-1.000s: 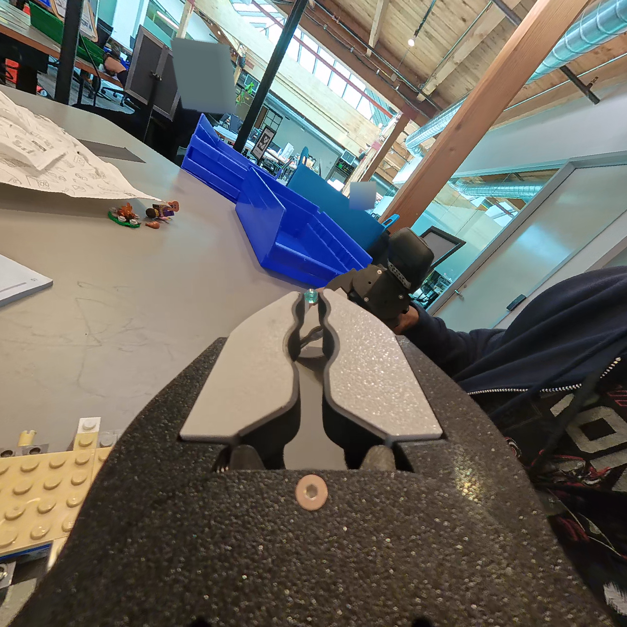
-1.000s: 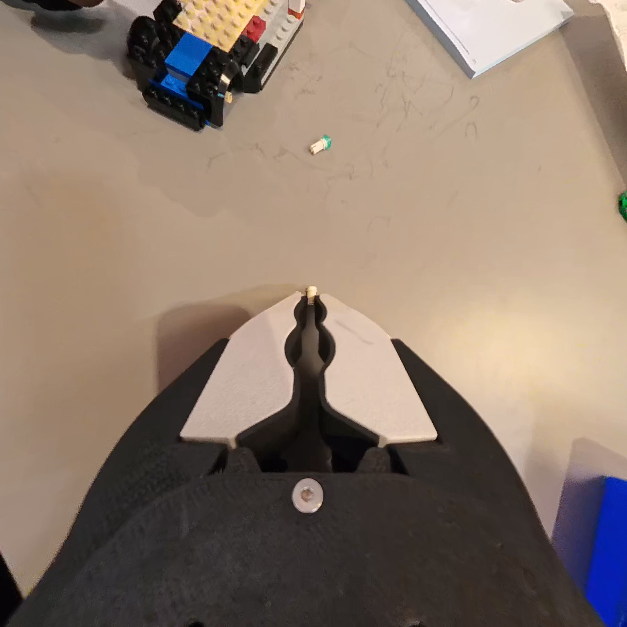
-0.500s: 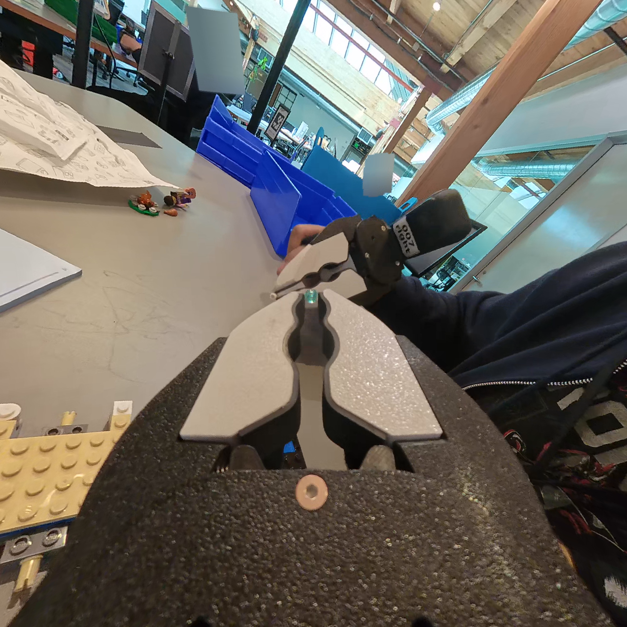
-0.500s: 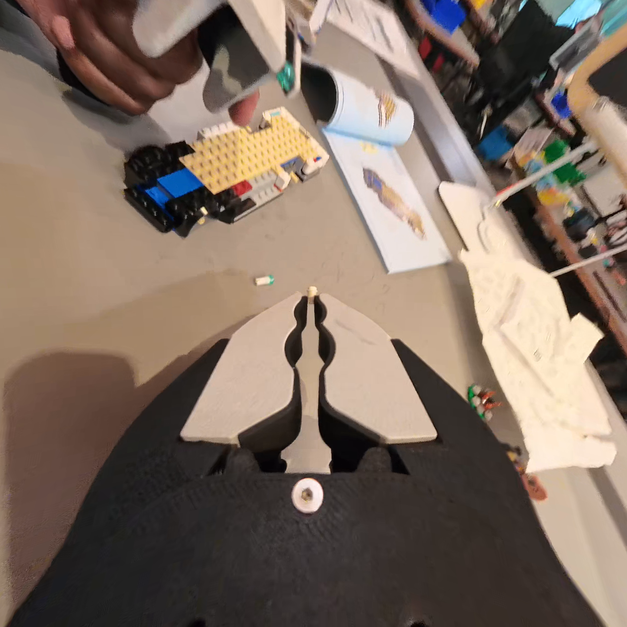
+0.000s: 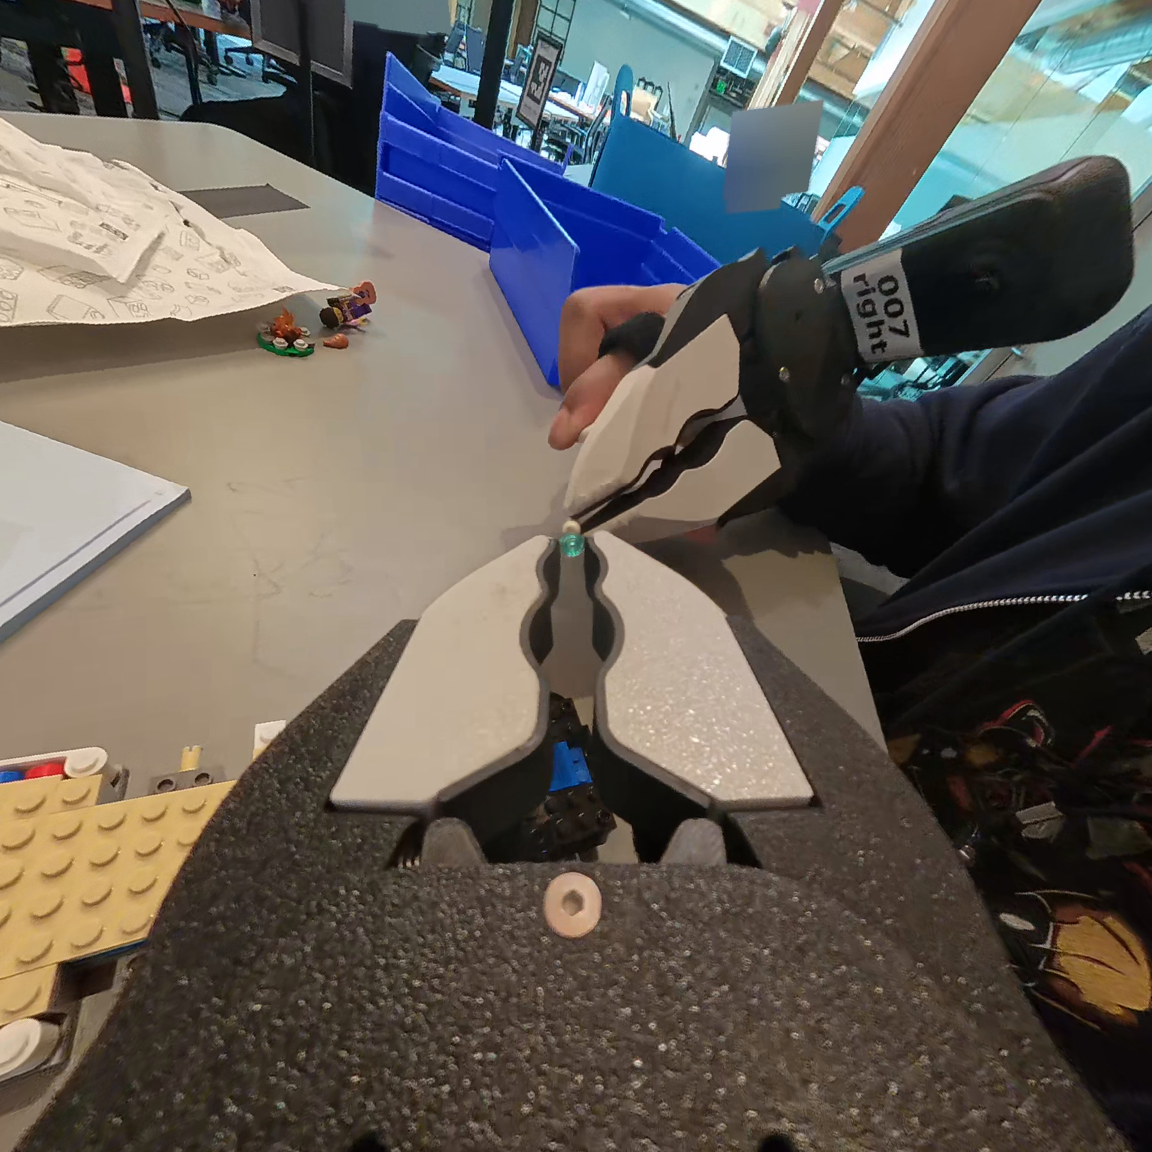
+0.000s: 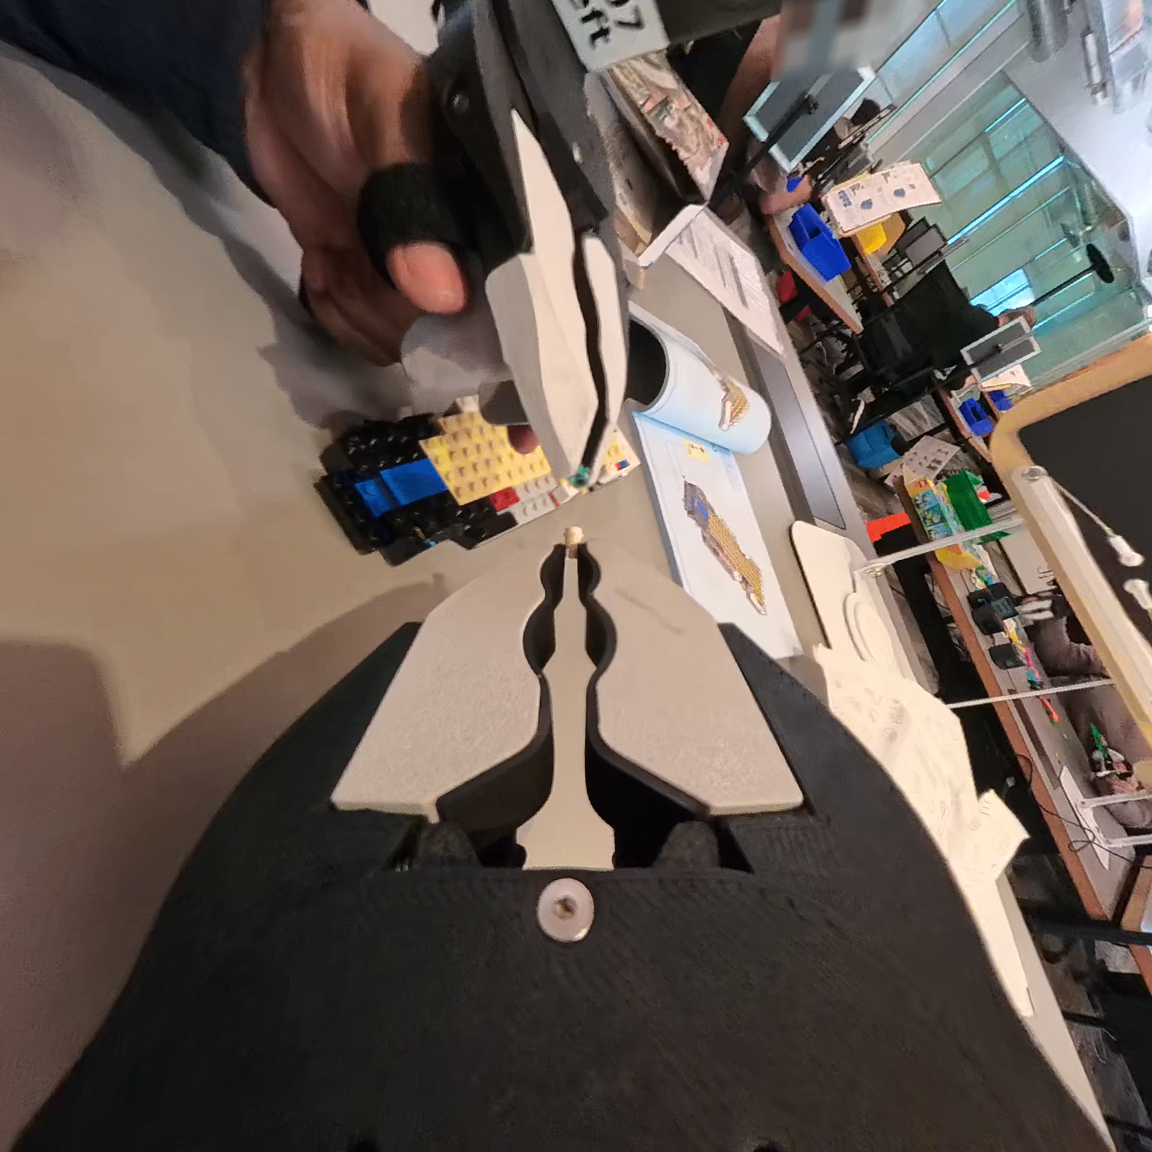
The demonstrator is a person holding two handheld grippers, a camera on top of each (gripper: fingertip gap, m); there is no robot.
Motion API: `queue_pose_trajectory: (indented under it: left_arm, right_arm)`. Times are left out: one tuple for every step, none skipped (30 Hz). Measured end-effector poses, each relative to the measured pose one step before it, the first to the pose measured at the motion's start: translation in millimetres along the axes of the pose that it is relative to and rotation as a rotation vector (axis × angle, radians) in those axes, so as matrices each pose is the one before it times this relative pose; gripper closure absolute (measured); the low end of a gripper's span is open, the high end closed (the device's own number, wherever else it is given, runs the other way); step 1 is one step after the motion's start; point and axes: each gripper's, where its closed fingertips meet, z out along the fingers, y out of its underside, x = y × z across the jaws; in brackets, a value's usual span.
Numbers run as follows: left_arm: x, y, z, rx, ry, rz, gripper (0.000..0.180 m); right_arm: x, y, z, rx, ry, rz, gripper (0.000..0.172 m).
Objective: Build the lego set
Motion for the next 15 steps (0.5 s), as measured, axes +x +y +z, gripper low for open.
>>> queue_pose_trajectory:
  left_arm:
    - [0.17,1.06,0.56,-0.0069,-0.0030,0.0069,0.173]
    - [0.05,1.05,0.41,-0.0059,-0.0018,0.0057,0.173]
    - [0.00,0.95,0.29,-0.0054,-0.0027,0.0068,0.173]
    - [-0.11,0.93,0.29,-0.0059,-0.0037,0.0082,0.173]
    - [-0.11,0.87,0.37,-0.0058,-0.0035,0.0077,0.173]
    - [0.14,0.60,0.29,-0.0047,-0.0017,0.0059,0.173]
    - [0.66,0.49,0.24,-0.0030,0.0018,0.0033,0.173]
    - [0.75,0.36,0.46,-0.0022,0.0033,0.0009,0.173]
    - [0.69,0.60,0.36,-0.0031,0.0026,0.0008,0.173]
    - [0.37,0.77,0.46,-0.0039,0.0009,0.0020,0.173]
    - [0.18,0.72,0.29,-0.0041,-0.0003,0.0026,0.173]
    - [0.10,0.52,0.26,-0.0026,-0.0001,0.0021,0.173]
    - [0.20,0.33,0.11,-0.0010,0.0010,0.0003,0.173]
    - [0.11,0.08,0.13,-0.0005,0.0015,-0.0009,0.173]
    - [-0.14,0.21,0.02,-0.0005,0.0001,-0.0005,0.173]
  right_arm:
    - [-2.75,3.88,0.04,-0.0258,-0.0161,-0.0037,0.168]
    - [-2.78,6.49,-0.39,-0.0399,-0.0213,-0.0017,0.168]
    - [-4.47,9.03,-0.88,-0.0515,-0.0384,0.0103,0.168]
    - [-6.14,10.86,-1.07,-0.0571,-0.0532,0.0241,0.168]
    - [-6.92,11.18,-0.95,-0.0509,-0.0564,0.0316,0.168]
    - [-7.55,10.77,-0.49,-0.0411,-0.0606,0.0366,0.168]
    - [-5.49,8.34,0.18,-0.0213,-0.0464,0.0394,0.168]
    - [-2.77,5.27,0.68,0.0005,-0.0259,0.0389,0.168]
    - [-3.01,3.33,0.99,0.0086,-0.0259,0.0369,0.168]
    - [-3.46,2.72,1.35,0.0056,-0.0256,0.0315,0.168]
    - [-2.32,2.85,1.62,0.0000,-0.0151,0.0206,0.168]
    - [-1.00,2.96,1.82,-0.0041,-0.0060,0.0120,0.168]
    - [-0.41,2.18,1.48,-0.0020,-0.0031,0.0103,0.168]
    - [0.41,-0.07,0.59,0.0108,0.0005,0.0134,0.168]
    - [-0.46,-0.34,0.12,0.0088,-0.0078,0.0138,0.168]
